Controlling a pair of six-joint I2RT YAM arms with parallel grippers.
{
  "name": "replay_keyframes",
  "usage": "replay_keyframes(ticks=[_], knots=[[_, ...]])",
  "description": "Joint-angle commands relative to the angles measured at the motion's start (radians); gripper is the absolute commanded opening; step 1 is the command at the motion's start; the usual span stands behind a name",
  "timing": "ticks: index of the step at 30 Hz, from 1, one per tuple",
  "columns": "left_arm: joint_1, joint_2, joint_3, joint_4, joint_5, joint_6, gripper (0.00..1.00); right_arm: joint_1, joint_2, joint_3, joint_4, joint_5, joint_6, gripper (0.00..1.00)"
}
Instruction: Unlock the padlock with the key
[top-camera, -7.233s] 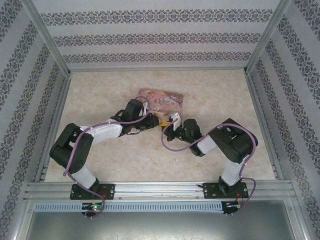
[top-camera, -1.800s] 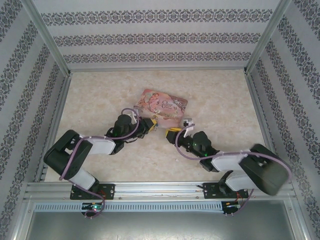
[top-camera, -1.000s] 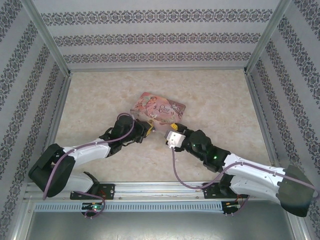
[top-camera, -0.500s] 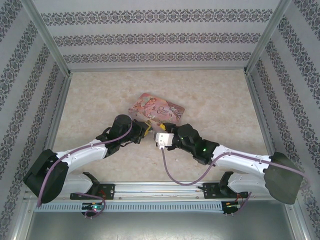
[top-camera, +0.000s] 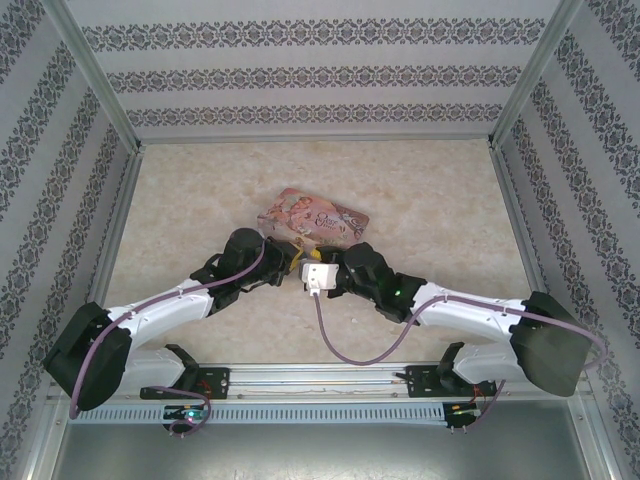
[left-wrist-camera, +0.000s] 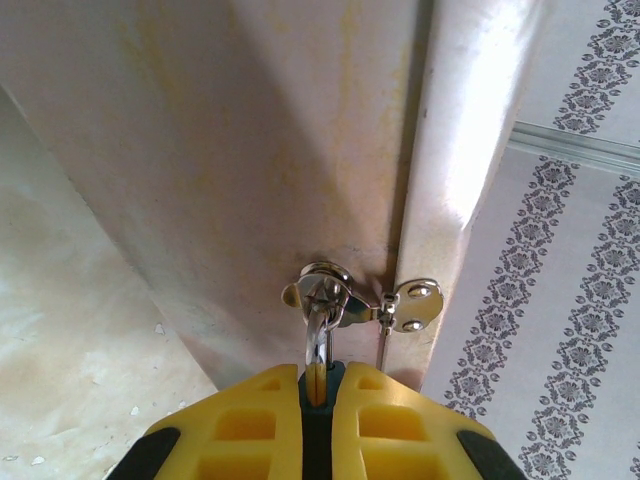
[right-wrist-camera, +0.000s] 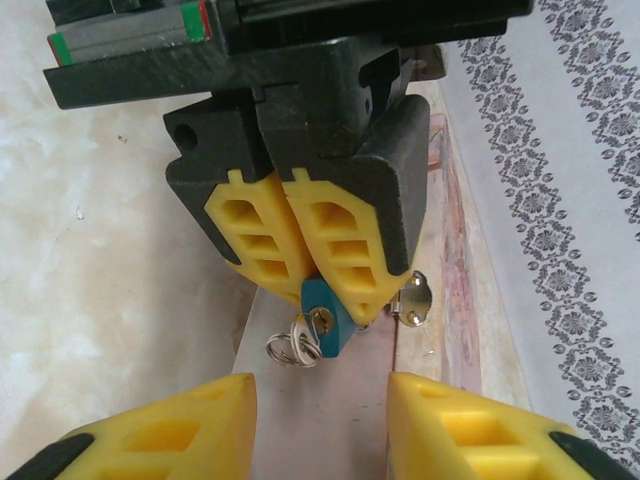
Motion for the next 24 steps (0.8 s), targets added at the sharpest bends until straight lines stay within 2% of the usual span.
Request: replay_keyframes(ticks=[1, 6, 14, 24], knots=[[-0.016, -0.034, 0.035, 0.008, -0.007, -0.017, 0.0, 0.015, 0.019, 0.035, 0.014, -0.013, -0.008, 0.36], [-0.018, -0.038, 0.029, 0.011, -0.007, -0.021, 0.0, 0.018, 0.042, 0.048, 0.018, -0.003, -0.006, 0.29], [-0.02, -0.047, 0.022, 0.013, -0.008, -0.022, 0.0, 0.023, 0.077, 0.067, 0.037, 0.011, -0.009, 0.27], [-0.021, -0.051, 0.016, 0.014, -0.011, -0.022, 0.0, 0.023, 0.098, 0.074, 0.045, 0.023, -0.011, 0.19]])
